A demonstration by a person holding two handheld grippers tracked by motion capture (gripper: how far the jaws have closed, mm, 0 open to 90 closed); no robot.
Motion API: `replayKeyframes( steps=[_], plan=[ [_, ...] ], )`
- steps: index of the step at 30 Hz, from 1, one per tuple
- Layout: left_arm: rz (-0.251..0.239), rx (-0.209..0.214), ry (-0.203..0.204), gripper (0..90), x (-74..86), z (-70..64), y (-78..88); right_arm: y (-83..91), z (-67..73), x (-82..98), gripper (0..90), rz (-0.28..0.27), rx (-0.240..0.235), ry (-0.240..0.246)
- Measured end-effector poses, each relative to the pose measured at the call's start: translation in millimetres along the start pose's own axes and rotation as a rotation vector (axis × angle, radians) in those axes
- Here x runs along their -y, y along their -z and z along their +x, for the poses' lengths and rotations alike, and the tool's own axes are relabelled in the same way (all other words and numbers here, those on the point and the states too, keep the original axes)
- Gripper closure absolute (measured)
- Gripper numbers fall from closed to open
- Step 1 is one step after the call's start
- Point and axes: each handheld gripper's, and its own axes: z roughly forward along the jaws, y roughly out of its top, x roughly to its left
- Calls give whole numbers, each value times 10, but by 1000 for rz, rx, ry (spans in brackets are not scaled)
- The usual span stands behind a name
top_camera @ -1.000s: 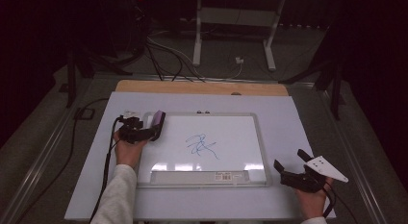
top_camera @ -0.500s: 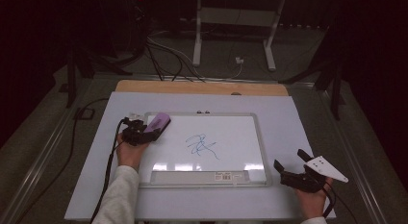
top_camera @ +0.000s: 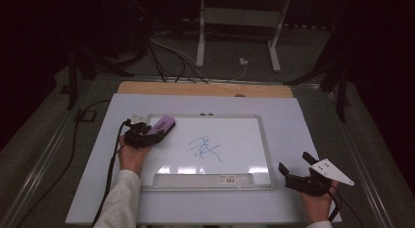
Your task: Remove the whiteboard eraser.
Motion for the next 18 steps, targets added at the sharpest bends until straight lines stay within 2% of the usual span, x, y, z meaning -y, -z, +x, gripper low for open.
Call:
replayKeyframes(
  steps=[9,15,18],
  plan=[
    [-16,31,-62,413,10,-204,31,3,1,-1,8,-2,1,1],
    [-24,70,-104,413,22,-405,17,7,-4,-1,8,-3,2,-1],
    [-13,90,-141,414,37,-529,-16,6,-1,-2,8,-3,1,0]
  ],
)
